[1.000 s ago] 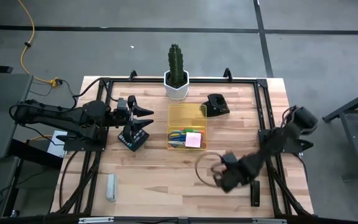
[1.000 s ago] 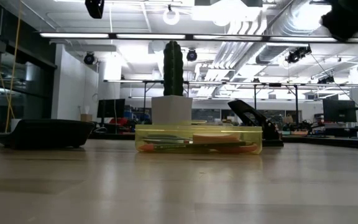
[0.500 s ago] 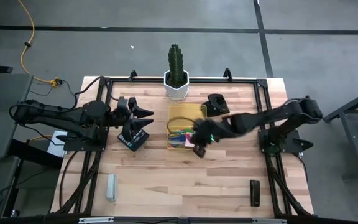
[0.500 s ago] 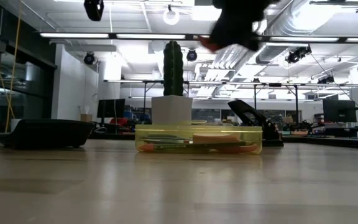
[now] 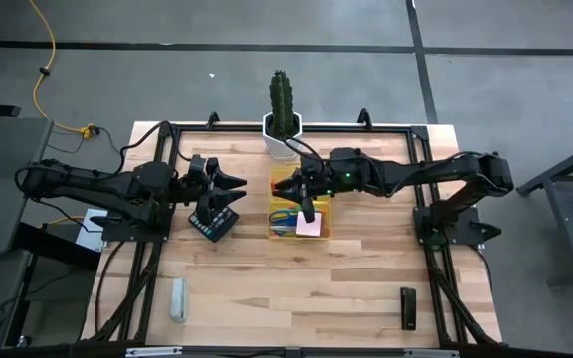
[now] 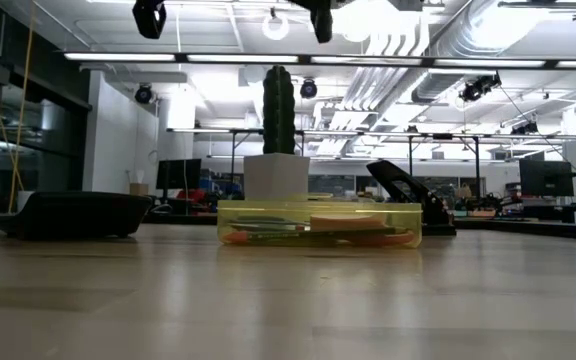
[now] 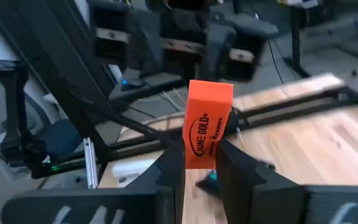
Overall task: Pack school essentials
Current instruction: Put the orange eraser into the supply box
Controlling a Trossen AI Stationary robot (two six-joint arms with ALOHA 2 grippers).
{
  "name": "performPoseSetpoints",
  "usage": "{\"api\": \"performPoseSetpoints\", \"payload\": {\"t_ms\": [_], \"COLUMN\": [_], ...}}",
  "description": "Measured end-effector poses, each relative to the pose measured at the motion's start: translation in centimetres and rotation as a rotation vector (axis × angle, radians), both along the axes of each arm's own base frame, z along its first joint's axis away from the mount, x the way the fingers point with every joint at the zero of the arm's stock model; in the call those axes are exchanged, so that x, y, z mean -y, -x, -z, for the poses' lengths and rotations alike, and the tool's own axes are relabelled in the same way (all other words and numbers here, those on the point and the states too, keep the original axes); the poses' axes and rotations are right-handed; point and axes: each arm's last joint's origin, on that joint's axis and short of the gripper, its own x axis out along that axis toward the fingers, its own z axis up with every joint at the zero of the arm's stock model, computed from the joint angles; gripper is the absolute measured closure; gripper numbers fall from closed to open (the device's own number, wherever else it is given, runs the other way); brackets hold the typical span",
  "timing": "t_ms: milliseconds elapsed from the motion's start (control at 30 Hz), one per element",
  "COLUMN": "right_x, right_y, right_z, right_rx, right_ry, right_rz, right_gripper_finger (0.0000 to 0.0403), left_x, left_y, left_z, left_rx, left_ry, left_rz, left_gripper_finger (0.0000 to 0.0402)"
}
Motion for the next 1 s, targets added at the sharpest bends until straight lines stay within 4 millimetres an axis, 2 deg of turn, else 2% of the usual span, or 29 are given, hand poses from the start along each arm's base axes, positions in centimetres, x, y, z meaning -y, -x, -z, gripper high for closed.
{"api": "performPoseSetpoints", "payload": {"t_ms": [333, 467, 533, 733, 867, 1000], "right_x": [0.0, 0.2, 0.5, 0.8, 0.6, 0.6], "right_y": [0.0, -0.1, -0.3, -2.1, -3.5, -4.2], "right_z": [-0.3, 0.5, 2.0, 8.4, 12.7, 15.7], "right_rx": [0.030, -0.046, -0.156, -0.470, -0.594, -0.669], "right_ry": [0.031, -0.080, -0.099, -0.147, -0.196, -0.247], "right_rz": [-0.006, 0.050, 0.071, 0.080, 0.085, 0.118], "right_gripper_finger": [0.0343, 0.0343, 0.0343, 0.0343, 0.0343, 0.0343], "left_x": [0.0, 0.0, 0.0, 0.0, 0.0, 0.0], "left_y": [0.0, 0.0, 0.0, 0.0, 0.0, 0.0], "left_z": [0.0, 0.0, 0.0, 0.0, 0.0, 0.0], "left_rx": [0.001, 0.001, 0.001, 0.002, 0.002, 0.002], "left_ry": [-0.002, -0.002, -0.002, -0.002, -0.002, -0.002], "left_rz": [-0.005, -0.005, -0.005, -0.005, -0.005, -0.005], "left_gripper_finger": [0.0231, 0.0231, 0.0231, 0.0231, 0.0231, 0.0231]}}
